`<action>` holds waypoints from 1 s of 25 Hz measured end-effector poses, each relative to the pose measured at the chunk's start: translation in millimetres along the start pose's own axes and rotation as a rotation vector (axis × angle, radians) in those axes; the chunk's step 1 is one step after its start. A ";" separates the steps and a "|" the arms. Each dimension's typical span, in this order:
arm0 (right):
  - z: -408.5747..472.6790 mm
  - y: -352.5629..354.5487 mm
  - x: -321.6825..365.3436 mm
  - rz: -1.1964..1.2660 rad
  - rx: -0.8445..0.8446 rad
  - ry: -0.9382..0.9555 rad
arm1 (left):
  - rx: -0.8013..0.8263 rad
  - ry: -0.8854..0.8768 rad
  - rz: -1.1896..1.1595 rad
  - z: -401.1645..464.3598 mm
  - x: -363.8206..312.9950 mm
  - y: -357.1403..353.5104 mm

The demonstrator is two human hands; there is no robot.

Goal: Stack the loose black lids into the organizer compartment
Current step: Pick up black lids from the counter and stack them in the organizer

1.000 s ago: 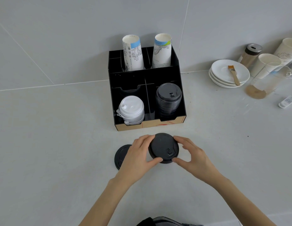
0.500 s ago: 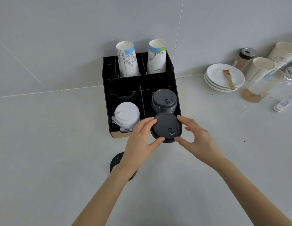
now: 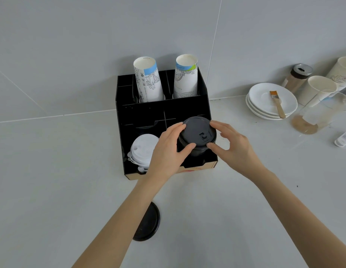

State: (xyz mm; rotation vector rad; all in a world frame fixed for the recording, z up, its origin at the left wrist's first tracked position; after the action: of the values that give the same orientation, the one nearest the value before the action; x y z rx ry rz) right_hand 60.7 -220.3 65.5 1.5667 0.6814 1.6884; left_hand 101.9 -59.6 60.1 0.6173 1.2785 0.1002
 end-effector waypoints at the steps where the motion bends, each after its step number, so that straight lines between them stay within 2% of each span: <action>1: 6.1 0.1 -2.3 -0.002 0.001 -0.001 | 0.002 0.010 -0.013 5.4 2.1 -1.2; 15: 30.0 -22.2 -18.4 -0.152 0.108 0.036 | 0.016 0.085 0.038 23.2 29.3 -18.0; 25: 20.3 -32.0 -17.8 -0.112 0.057 -0.026 | 0.003 0.085 0.085 19.0 30.7 -22.0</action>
State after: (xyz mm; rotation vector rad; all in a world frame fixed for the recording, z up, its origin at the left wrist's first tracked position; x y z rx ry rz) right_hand 85.5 -217.2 32.0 1.5574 0.7948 1.5764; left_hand 123.0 -72.8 25.9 0.6761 1.3351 0.1961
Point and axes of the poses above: each hand's wrist, its own z-axis towards the middle knuckle, its own y-axis out of the back of the hand, x = y × z, the point moved 3 cm from there along z, towards the middle knuckle, and after that the axes turned 12 degrees about -z, right-handed, at the moved point
